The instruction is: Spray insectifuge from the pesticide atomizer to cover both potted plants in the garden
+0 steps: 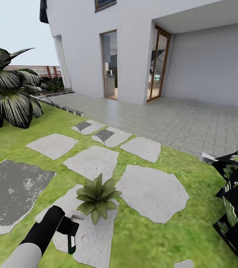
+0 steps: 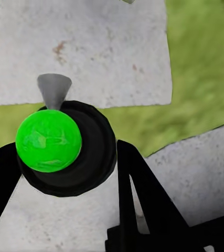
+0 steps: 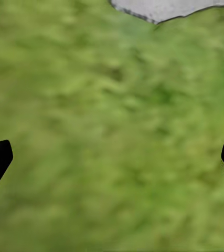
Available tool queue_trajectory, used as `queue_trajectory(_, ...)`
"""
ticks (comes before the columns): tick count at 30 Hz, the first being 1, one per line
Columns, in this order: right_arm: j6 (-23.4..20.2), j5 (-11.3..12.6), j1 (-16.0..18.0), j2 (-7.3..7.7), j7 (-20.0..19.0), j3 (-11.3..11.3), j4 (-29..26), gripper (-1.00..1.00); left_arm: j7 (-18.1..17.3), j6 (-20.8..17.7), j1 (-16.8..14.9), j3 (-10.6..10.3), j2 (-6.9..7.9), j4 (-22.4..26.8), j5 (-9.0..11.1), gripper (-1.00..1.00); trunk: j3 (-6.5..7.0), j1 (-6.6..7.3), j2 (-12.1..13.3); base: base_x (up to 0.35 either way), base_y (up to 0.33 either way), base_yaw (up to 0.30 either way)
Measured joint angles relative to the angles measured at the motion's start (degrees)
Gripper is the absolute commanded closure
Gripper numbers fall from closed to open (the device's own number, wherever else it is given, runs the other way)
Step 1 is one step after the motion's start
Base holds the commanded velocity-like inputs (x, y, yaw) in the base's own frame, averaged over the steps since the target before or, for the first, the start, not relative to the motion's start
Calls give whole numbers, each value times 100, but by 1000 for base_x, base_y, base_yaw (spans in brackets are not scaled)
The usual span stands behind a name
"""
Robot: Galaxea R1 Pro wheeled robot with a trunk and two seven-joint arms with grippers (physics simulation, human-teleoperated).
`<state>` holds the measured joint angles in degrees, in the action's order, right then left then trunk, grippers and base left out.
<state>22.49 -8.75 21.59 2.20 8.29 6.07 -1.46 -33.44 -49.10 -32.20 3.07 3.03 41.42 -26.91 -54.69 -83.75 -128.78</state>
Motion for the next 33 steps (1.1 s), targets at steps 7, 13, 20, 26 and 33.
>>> queue_trajectory(7, 0, 0, 0, 0, 0, 0, 0, -100, 0, 2, 5, -6, -18, 0, 0, 100, 0, -2, 0, 137, 0, 0)
queue_trajectory(13, 0, 0, 0, 0, 0, 0, 0, -100, 0, 3, 0, -9, -45, 0, 6, 100, 0, -1, 0, 52, -18, 0)
queue_trajectory(20, 1, 0, 0, 0, 1, 0, 0, -100, 0, 5, -3, -9, -70, -1, -9, 100, 0, -2, 0, 93, -89, 0)
queue_trajectory(26, 0, 1, 0, 0, 0, 0, 0, -100, 0, -1, -3, -9, -52, 0, -9, 100, 0, -3, 0, 6, -15, 0)
queue_trajectory(33, 0, 0, 0, 0, 0, 0, 0, -100, -11, -393, -20, -204, -17, 12, -13, 100, 0, -3, 0, 0, 0, 0)
